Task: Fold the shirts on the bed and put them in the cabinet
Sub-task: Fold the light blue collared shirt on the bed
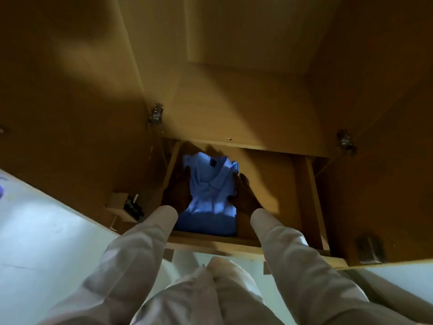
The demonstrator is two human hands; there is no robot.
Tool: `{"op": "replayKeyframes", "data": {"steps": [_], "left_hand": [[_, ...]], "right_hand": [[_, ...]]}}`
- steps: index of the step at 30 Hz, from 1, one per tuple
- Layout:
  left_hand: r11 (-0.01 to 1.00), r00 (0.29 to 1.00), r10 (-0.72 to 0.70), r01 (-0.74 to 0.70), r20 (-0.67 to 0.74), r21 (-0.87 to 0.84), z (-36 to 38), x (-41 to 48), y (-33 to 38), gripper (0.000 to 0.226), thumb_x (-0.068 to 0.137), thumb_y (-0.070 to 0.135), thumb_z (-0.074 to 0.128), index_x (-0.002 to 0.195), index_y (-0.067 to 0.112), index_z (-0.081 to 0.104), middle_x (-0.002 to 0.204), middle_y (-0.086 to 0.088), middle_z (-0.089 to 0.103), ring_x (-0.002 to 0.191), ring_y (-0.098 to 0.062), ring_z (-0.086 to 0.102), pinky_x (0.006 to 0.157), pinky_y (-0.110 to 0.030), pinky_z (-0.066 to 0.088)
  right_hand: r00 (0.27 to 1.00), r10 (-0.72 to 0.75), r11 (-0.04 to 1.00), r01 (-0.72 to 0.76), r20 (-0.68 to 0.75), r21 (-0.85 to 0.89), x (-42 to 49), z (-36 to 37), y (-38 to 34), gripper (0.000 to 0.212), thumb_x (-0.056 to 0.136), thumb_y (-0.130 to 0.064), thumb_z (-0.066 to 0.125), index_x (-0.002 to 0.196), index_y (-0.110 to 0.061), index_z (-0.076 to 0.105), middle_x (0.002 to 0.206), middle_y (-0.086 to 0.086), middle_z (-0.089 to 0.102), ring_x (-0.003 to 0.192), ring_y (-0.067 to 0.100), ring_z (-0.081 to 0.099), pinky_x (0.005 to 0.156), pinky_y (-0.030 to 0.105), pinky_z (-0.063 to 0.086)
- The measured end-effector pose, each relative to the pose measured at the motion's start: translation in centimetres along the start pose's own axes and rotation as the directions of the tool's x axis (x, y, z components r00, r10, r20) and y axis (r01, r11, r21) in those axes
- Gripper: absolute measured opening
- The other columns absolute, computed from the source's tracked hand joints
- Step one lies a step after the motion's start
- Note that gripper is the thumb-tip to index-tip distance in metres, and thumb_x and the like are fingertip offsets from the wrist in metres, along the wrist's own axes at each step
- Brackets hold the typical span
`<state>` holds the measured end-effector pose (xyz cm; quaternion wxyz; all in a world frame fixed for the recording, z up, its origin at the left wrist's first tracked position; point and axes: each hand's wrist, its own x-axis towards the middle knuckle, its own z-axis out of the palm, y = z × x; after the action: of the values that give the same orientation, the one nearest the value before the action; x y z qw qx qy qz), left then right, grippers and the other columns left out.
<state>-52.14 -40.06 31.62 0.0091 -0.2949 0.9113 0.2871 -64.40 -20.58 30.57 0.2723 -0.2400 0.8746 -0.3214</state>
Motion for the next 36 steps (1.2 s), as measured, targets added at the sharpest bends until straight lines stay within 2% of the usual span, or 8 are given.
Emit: {"op": "replayKeyframes", "data": {"steps": [3, 6, 8, 18, 24, 27, 31, 36], "left_hand": [[0.974, 0.993, 0.004, -0.030, 0.115, 0.225, 1.2, 0.2, -0.9, 0.085, 0.095, 0.020, 0.061, 0.158, 0.023, 0.004, 0.165, -0.006, 0.000, 0.151, -0.028, 0.009, 0.120, -0.039, 0.023], [0.956, 0.919, -0.008, -0.108, 0.394, 0.273, 2.3, -0.8, -0.9, 0.070, 0.097, 0.018, 0.055, 0.157, 0.022, 0.019, 0.161, -0.011, 0.022, 0.146, -0.031, 0.027, 0.117, -0.041, 0.029], [0.933, 0.853, -0.060, -0.137, 0.518, 0.334, 3.2, -1.4, -1.0, 0.066, 0.098, 0.022, 0.051, 0.156, 0.027, 0.021, 0.159, -0.011, 0.025, 0.142, -0.033, 0.032, 0.115, -0.043, 0.032], [0.878, 0.834, -0.109, -0.174, 0.541, 0.445, 2.8, -1.4, -3.6, 0.062, 0.100, 0.038, 0.046, 0.155, 0.040, 0.017, 0.164, -0.009, 0.011, 0.144, -0.036, 0.028, 0.117, -0.048, 0.028], [0.875, 0.834, -0.092, -0.193, 0.544, 0.444, 3.5, -1.3, -4.0, 0.061, 0.098, 0.040, 0.044, 0.153, 0.044, 0.018, 0.162, -0.009, 0.016, 0.141, -0.038, 0.033, 0.113, -0.047, 0.035], [0.924, 0.880, -0.053, -0.136, 0.472, 0.357, 3.4, -1.8, -3.6, 0.055, 0.094, 0.040, 0.041, 0.148, 0.036, 0.032, 0.152, -0.008, 0.038, 0.130, -0.034, 0.046, 0.106, -0.044, 0.041], [0.987, 0.947, 0.159, -0.148, 0.278, -0.062, 3.6, -3.1, -1.2, 0.034, 0.095, 0.017, 0.055, 0.128, 0.009, 0.058, 0.132, -0.014, 0.060, 0.125, -0.030, 0.054, 0.104, -0.035, 0.040], [0.827, 0.936, 0.334, -0.232, 0.115, -0.513, 2.0, -8.2, 3.1, 0.019, 0.092, 0.012, 0.062, 0.107, 0.018, 0.072, 0.102, 0.006, 0.073, 0.098, -0.010, 0.068, 0.088, -0.029, 0.053]], "right_hand": [[0.984, 0.114, 0.940, -0.063, 0.136, -0.336, 0.4, 1.2, 1.2, 0.092, 0.089, -0.035, 0.072, 0.159, -0.029, 0.013, 0.166, 0.006, -0.003, 0.146, 0.038, 0.023, 0.111, 0.048, 0.039], [0.964, 0.099, 0.825, 0.058, 0.245, -0.561, -0.9, 3.2, 1.9, 0.096, 0.084, -0.052, 0.071, 0.159, -0.031, 0.014, 0.166, 0.007, 0.007, 0.144, 0.036, 0.023, 0.111, 0.048, 0.037], [0.968, 0.119, 0.786, 0.044, 0.221, -0.617, -1.6, 4.6, 2.3, 0.102, 0.081, -0.059, 0.069, 0.159, -0.030, 0.010, 0.165, 0.008, 0.008, 0.146, 0.036, 0.020, 0.112, 0.049, 0.035], [0.974, 0.140, 0.706, 0.028, 0.178, -0.708, -2.2, 7.2, 0.3, 0.101, 0.087, -0.065, 0.058, 0.159, -0.020, 0.003, 0.163, 0.016, 0.007, 0.148, 0.039, 0.013, 0.113, 0.058, 0.023], [0.967, 0.140, 0.765, 0.032, 0.214, -0.643, -2.5, 6.1, 0.0, 0.103, 0.086, -0.058, 0.065, 0.159, -0.022, 0.003, 0.165, 0.013, 0.002, 0.151, 0.035, 0.008, 0.115, 0.054, 0.025], [0.967, 0.106, 0.849, 0.034, 0.233, -0.528, -2.5, 4.8, 0.3, 0.101, 0.081, -0.052, 0.072, 0.158, -0.021, 0.016, 0.161, 0.014, 0.021, 0.144, 0.038, 0.027, 0.113, 0.050, 0.035], [0.995, 0.099, 0.990, -0.098, 0.011, -0.097, -5.9, 1.7, 0.6, 0.074, 0.080, -0.035, 0.070, 0.147, -0.026, 0.041, 0.139, 0.009, 0.054, 0.123, 0.032, 0.056, 0.099, 0.046, 0.050], [0.925, 0.165, 0.976, -0.103, -0.343, 0.193, -14.1, 0.5, -0.9, 0.050, 0.090, -0.013, 0.070, 0.137, -0.015, 0.053, 0.110, 0.001, 0.068, 0.095, 0.010, 0.066, 0.085, 0.021, 0.049]]}}
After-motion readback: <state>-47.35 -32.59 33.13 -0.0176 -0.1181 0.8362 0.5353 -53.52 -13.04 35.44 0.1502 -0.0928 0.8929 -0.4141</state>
